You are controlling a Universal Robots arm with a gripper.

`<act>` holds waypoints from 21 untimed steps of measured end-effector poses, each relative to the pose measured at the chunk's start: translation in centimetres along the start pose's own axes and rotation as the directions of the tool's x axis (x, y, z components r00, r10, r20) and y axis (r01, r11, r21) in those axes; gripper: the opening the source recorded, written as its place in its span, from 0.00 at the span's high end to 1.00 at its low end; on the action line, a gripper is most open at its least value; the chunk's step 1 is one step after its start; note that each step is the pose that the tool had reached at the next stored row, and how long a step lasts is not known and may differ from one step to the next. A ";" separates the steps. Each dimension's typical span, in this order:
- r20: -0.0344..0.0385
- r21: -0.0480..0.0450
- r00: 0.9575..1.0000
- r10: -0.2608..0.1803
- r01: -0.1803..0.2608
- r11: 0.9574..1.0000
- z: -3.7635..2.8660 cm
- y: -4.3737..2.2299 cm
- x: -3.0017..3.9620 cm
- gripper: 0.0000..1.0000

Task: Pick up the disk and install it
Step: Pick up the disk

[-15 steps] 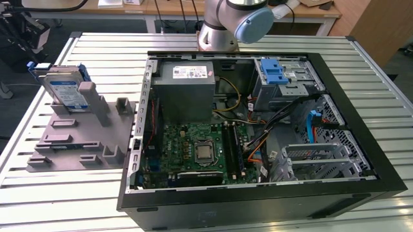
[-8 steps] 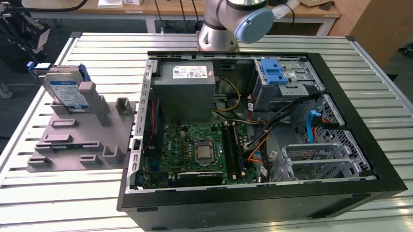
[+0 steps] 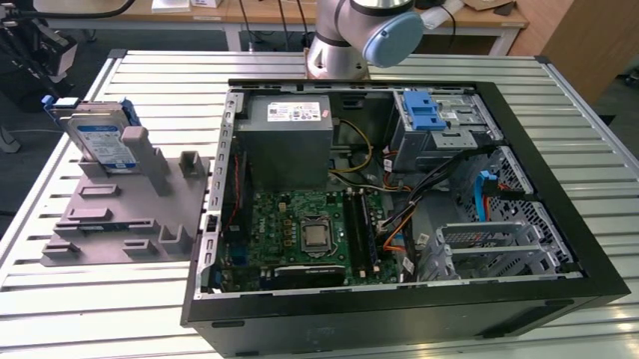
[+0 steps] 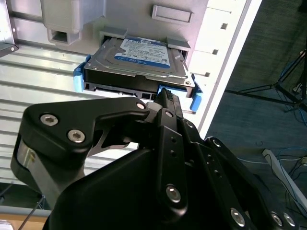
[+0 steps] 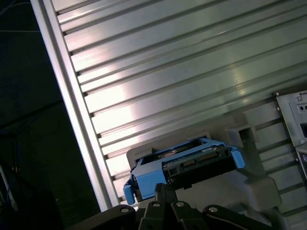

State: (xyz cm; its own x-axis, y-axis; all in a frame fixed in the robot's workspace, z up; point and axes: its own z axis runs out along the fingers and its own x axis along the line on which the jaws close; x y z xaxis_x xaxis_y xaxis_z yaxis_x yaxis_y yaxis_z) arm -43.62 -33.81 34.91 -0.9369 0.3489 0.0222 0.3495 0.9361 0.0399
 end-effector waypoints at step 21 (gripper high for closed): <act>0.000 0.000 1.000 0.013 -0.013 1.000 0.00 0.00 0.00 0.89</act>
State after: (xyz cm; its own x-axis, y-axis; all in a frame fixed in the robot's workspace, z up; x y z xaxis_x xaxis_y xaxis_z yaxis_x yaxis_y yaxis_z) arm -43.61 -33.81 34.91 -0.9325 0.3606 0.0223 0.3612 0.9316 0.0398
